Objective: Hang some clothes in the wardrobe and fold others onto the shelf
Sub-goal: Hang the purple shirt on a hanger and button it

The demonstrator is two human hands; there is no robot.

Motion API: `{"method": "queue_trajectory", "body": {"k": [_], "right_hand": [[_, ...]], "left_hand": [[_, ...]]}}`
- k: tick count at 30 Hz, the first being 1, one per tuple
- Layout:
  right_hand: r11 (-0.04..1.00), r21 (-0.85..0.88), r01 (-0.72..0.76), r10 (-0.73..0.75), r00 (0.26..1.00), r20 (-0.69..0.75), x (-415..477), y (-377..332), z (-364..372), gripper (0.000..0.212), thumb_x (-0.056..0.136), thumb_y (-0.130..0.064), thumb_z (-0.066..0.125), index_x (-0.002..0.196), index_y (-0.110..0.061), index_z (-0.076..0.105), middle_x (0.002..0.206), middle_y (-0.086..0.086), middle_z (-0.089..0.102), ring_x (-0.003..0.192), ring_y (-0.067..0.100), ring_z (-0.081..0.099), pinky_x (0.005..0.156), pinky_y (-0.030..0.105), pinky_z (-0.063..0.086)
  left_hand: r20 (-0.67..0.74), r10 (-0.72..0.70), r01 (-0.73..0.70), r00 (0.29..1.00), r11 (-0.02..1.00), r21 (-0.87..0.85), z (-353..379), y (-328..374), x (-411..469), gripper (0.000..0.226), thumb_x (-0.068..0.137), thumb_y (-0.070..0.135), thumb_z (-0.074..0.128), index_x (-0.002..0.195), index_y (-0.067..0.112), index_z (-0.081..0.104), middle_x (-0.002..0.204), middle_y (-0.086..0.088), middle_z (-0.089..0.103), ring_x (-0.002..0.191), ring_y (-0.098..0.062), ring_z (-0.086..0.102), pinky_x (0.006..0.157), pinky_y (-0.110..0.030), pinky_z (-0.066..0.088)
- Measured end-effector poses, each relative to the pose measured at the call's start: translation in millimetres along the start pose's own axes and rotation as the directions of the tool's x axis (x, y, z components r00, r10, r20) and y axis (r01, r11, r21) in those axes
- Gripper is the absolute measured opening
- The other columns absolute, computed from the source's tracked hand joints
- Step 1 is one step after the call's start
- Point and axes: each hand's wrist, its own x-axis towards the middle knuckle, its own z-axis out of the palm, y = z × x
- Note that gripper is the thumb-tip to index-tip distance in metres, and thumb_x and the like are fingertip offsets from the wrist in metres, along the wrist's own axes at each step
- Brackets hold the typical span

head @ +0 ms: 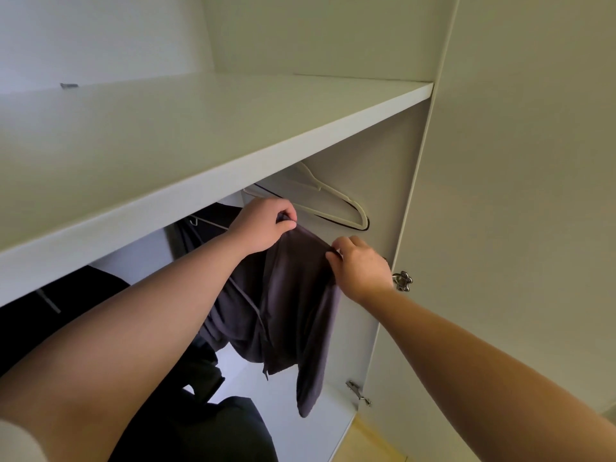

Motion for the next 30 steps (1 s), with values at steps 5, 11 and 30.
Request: {"method": "queue_trajectory", "body": {"k": [5, 11, 30], "right_hand": [[0.998, 0.004, -0.068, 0.067, 0.996, 0.062, 19.3, -3.8, 5.0, 0.023, 0.103, -0.029, 0.043, 0.115, -0.015, 0.057, 0.113, 0.011, 0.062, 0.100, 0.036, 0.060, 0.070, 0.036, 0.044], [0.995, -0.040, -0.091, 0.094, 0.992, 0.082, 34.4, -15.7, 10.4, 0.032, 0.096, -0.024, 0.050, 0.126, -0.013, 0.052, 0.125, 0.013, 0.057, 0.118, 0.037, 0.051, 0.089, 0.042, 0.043], [0.950, 0.311, -0.021, 0.037, 0.998, -0.045, 83.2, -55.6, 26.9, 0.024, 0.100, -0.031, 0.049, 0.112, -0.015, 0.062, 0.110, 0.016, 0.066, 0.105, 0.038, 0.059, 0.089, 0.046, 0.048]], "left_hand": [[-0.371, 0.058, -0.026, 0.927, 0.996, 0.090, -0.9, -22.8, -23.2, 0.011, 0.089, 0.025, 0.067, 0.092, 0.016, 0.061, 0.102, 0.000, 0.058, 0.077, -0.018, 0.062, 0.071, -0.032, 0.048], [-0.594, -0.368, 0.393, 0.715, 0.915, -0.094, -15.5, -85.3, -60.3, 0.016, 0.090, 0.016, 0.061, 0.102, 0.007, 0.058, 0.110, -0.016, 0.058, 0.094, -0.034, 0.059, 0.078, -0.035, 0.043], [-0.325, -0.580, 0.636, 0.747, 0.767, 0.092, -48.5, -142.2, -44.5, 0.037, 0.092, 0.030, 0.067, 0.116, 0.002, 0.059, 0.123, -0.022, 0.060, 0.114, -0.039, 0.057, 0.093, -0.041, 0.045]]}}
